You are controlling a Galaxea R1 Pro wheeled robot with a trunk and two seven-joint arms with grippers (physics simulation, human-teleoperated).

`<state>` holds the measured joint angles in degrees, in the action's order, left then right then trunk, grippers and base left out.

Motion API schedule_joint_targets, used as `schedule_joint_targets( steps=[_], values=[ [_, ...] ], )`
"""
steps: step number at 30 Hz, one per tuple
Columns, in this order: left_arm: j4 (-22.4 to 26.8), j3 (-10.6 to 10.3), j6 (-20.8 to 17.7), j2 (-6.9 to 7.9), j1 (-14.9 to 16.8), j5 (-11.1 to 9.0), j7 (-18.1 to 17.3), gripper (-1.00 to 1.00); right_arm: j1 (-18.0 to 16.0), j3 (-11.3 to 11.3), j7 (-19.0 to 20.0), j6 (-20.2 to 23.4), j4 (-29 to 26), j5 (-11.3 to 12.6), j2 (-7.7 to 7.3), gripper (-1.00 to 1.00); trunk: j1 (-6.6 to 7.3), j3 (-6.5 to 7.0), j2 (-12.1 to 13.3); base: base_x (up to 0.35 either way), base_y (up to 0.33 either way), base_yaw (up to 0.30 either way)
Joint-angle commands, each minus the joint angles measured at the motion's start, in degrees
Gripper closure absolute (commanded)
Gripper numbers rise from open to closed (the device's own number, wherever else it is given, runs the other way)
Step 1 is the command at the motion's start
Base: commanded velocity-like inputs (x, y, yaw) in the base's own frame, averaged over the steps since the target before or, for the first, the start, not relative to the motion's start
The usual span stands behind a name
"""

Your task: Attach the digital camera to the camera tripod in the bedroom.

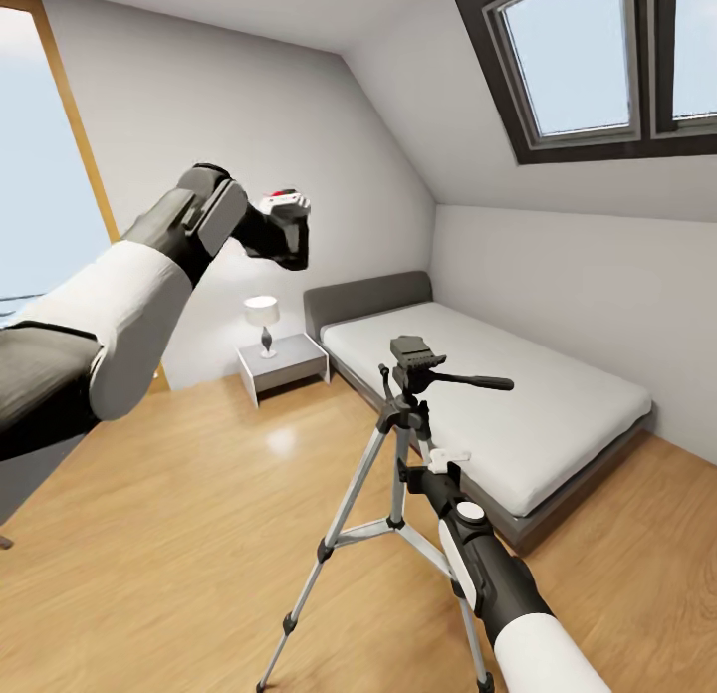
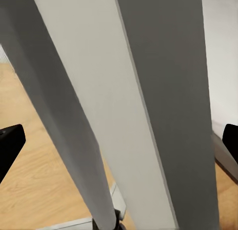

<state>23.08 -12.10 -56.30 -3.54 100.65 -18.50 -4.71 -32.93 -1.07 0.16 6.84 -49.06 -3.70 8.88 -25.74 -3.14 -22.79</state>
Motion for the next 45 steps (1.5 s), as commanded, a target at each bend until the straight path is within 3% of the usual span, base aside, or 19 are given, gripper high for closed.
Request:
schedule_joint_targets(
  steps=[1, 3, 4, 5, 8, 10, 12, 18, 28, 45],
  values=[
    [-0.1, -1.3, -0.2, -0.07, 0.2, 1.6, -2.8, 1.00, 0.0, 0.0, 0.0, 0.4, -0.1, -0.4, 0.01, -1.00, -0.04, -0.14, -0.1, 0.000, 0.000, 0.000],
    [-0.3, -7.4, -0.2, 0.10, 0.6, 1.7, -14.3, 1.00, 0.0, -0.1, 0.0, 0.4, -0.1, -0.4, -0.05, -1.00, -0.04, -0.14, -0.1, 0.000, 0.000, 0.000],
    [0.0, -12.3, -0.1, 0.44, 0.7, 1.7, -21.2, 1.00, 0.0, -0.1, 0.0, 0.4, -0.2, -0.4, -0.07, -1.00, -0.04, -0.14, -0.1, 0.000, 0.000, 0.000],
    [0.2, -15.2, -0.1, 0.61, 0.8, 1.8, -25.0, 1.00, 0.0, -0.1, 0.0, 0.4, -0.2, -0.4, -0.07, -1.00, -0.04, -0.14, -0.1, 0.000, 0.000, 0.000],
    [2.3, -34.5, 1.8, 2.10, 0.9, 2.5, -45.8, 1.00, 0.0, -0.2, 0.0, 0.4, -0.2, -0.4, -0.09, -1.00, -0.04, -0.14, -0.1, 0.000, 0.000, 0.000],
    [2.9, -40.6, 3.7, 2.71, 0.9, 2.8, -51.6, 1.00, 0.0, -0.2, 0.0, 0.4, -0.2, -0.4, -0.09, -1.00, -0.04, -0.14, -0.1, 0.000, 0.000, 0.000],
    [3.2, -44.4, 5.9, 3.27, 0.9, 3.0, -55.3, 1.00, 0.0, -0.2, 0.0, 0.4, -0.2, -0.4, -0.09, -1.00, -0.04, -0.14, -0.1, 0.000, 0.000, 0.000],
    [3.5, -46.8, 7.5, 4.09, 0.9, 3.1, -57.8, 1.00, 0.0, -0.2, 0.0, 0.4, -0.2, -0.4, -0.07, -1.00, -0.04, -0.14, -0.1, 0.000, 0.000, 0.000],
    [3.8, -47.0, 7.7, 3.50, 1.0, 3.2, -58.1, 1.00, 0.0, -0.2, 0.1, 0.4, -0.2, -0.4, -0.08, -1.00, -0.04, -0.30, -0.1, 0.000, 0.000, 0.000],
    [4.0, -47.0, 7.6, 2.62, 1.0, 3.2, -58.2, 1.00, 0.0, -0.2, 0.1, 0.4, -0.3, -0.4, -0.09, -1.00, -0.04, -1.71, -0.1, -0.058, 0.000, 0.000]
  ],
)
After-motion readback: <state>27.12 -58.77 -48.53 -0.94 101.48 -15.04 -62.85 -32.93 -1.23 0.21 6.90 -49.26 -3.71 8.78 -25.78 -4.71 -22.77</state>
